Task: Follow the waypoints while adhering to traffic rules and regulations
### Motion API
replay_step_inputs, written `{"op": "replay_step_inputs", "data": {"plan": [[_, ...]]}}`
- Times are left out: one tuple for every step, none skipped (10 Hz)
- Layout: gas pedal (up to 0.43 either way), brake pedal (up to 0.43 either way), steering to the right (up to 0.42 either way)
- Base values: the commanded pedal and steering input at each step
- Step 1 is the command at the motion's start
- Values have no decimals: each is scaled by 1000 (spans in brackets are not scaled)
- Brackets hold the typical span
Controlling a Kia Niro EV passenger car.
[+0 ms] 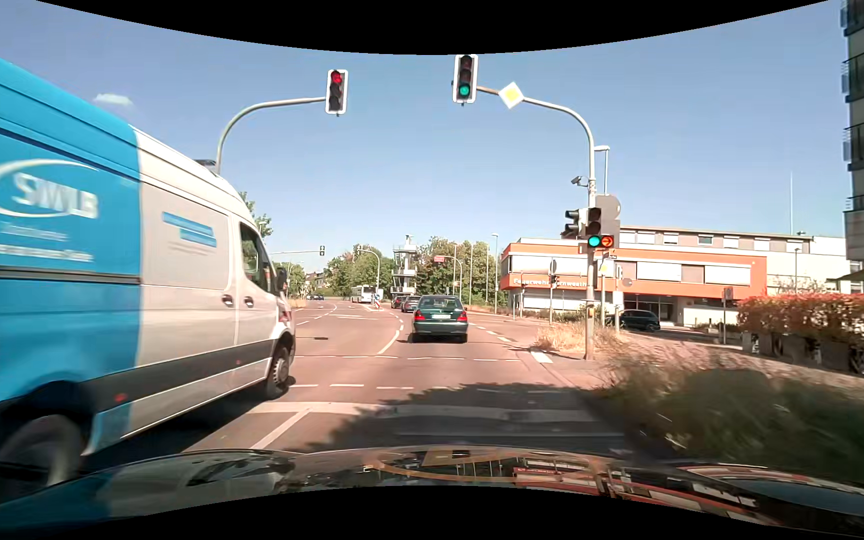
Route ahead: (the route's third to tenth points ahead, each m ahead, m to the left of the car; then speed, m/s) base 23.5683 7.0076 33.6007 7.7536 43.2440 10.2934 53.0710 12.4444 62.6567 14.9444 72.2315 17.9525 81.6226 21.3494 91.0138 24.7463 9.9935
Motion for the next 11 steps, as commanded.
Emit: {"op": "replay_step_inputs", "data": {"plan": [[287,0,-9],[287,0,-13],[287,0,-18],[280,0,-20],[280,0,-22],[268,0,-23],[268,0,-23],[260,0,-23],[248,0,-23],[209,0,-24],[189,0,-25]]}}
